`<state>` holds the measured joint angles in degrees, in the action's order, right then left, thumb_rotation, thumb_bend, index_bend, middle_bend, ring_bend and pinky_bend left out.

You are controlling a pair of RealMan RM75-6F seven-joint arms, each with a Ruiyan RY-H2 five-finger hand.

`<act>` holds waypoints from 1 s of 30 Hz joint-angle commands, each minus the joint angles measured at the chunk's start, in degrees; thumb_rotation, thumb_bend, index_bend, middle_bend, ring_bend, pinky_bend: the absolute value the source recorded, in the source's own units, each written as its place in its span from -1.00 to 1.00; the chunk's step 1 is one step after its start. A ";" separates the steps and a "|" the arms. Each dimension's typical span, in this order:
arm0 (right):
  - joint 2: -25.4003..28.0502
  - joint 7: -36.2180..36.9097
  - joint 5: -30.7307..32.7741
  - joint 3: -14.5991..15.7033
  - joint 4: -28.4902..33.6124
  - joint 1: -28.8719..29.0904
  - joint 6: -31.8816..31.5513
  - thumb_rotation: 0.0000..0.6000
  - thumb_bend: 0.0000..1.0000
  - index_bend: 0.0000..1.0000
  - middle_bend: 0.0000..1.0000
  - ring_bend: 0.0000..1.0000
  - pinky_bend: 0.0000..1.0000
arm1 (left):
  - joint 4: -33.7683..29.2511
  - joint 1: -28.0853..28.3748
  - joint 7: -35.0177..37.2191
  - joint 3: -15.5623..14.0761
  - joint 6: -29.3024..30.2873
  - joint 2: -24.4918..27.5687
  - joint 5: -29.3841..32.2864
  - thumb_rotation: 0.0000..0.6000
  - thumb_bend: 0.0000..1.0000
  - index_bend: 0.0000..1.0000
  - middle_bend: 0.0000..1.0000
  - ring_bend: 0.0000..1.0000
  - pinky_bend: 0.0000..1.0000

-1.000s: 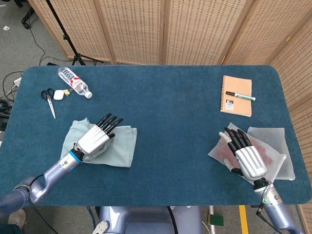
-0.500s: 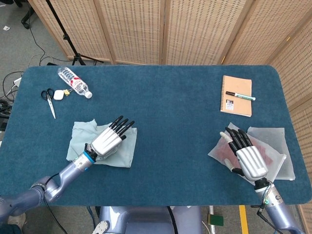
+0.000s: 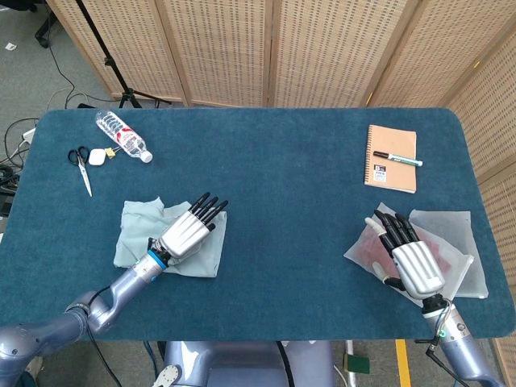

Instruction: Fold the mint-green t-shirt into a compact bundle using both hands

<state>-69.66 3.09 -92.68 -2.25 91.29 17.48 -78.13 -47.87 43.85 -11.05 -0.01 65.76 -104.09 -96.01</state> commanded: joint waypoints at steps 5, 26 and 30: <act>0.09 0.07 0.05 0.01 0.05 -0.08 -0.02 1.00 -0.17 -1.00 -1.00 -1.00 -1.00 | 0.30 -0.54 2.27 1.15 1.21 -1.25 1.46 1.00 -0.46 -1.00 -1.00 -1.00 -1.00; 0.25 0.00 -0.47 0.23 0.49 -0.17 -0.11 1.00 -0.13 -1.00 -1.00 -1.00 -1.00 | -16.24 -4.51 4.89 0.67 5.55 12.87 2.67 1.00 -0.74 -1.00 -1.00 -1.00 -1.00; 0.21 -0.23 -0.71 0.34 0.64 -0.19 -0.17 1.00 -0.12 -1.00 -1.00 -1.00 -1.00 | -16.79 -5.44 5.27 -0.34 4.20 13.59 3.33 1.00 -0.74 -1.00 -1.00 -1.00 -1.00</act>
<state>-69.45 2.87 -93.40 -1.92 91.93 17.29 -78.29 -64.73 38.66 -5.80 -0.08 70.35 -90.48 -92.95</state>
